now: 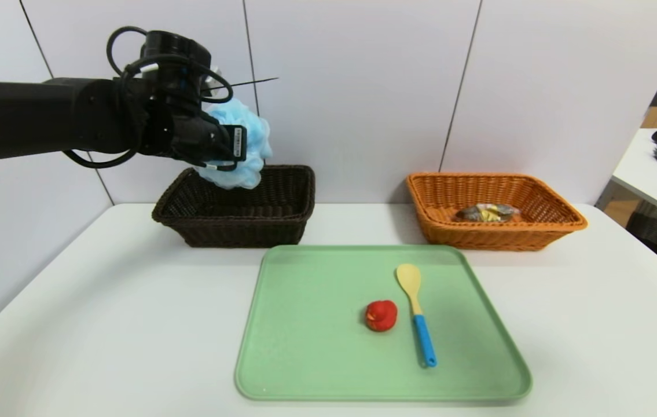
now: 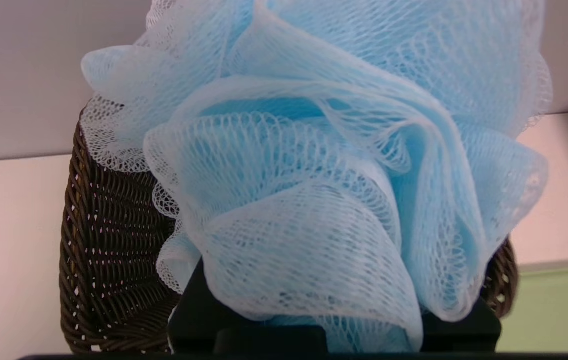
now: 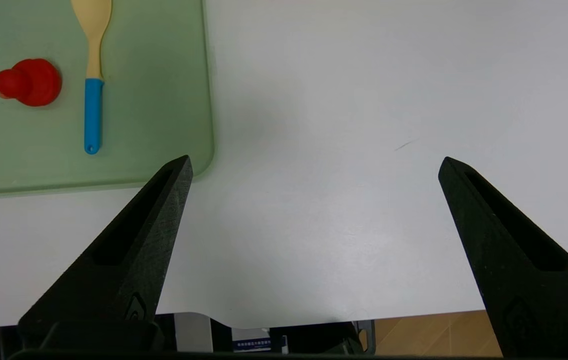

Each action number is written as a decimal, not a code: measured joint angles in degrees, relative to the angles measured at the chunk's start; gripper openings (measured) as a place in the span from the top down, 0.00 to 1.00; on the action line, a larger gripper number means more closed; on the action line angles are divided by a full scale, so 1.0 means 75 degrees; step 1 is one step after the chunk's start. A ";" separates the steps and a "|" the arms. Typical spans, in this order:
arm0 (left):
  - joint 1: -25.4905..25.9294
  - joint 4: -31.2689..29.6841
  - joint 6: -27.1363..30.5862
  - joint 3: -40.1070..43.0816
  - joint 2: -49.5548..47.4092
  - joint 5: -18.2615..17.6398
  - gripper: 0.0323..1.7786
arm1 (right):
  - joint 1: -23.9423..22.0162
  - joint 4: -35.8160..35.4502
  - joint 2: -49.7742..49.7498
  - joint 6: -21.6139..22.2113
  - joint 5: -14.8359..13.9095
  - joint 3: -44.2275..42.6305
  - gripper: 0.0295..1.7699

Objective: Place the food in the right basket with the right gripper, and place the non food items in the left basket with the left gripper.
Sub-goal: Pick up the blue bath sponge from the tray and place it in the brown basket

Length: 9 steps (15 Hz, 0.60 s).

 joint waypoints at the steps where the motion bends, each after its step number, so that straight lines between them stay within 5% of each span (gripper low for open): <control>1: 0.0065 0.0007 -0.0080 -0.0096 0.0213 0.0003 0.66 | 0.0000 -0.0003 -0.0023 0.0000 -0.0008 0.0018 0.04; 5: 0.0283 0.0044 -0.0250 -0.0254 0.0740 0.0015 0.63 | 0.0000 -0.0005 -0.0060 -0.0003 0.0021 0.0068 0.04; 9: 0.0307 0.0050 -0.0434 -0.0265 0.0860 0.0003 0.39 | 0.0000 -0.0005 -0.0075 -0.0003 0.0003 0.0154 0.04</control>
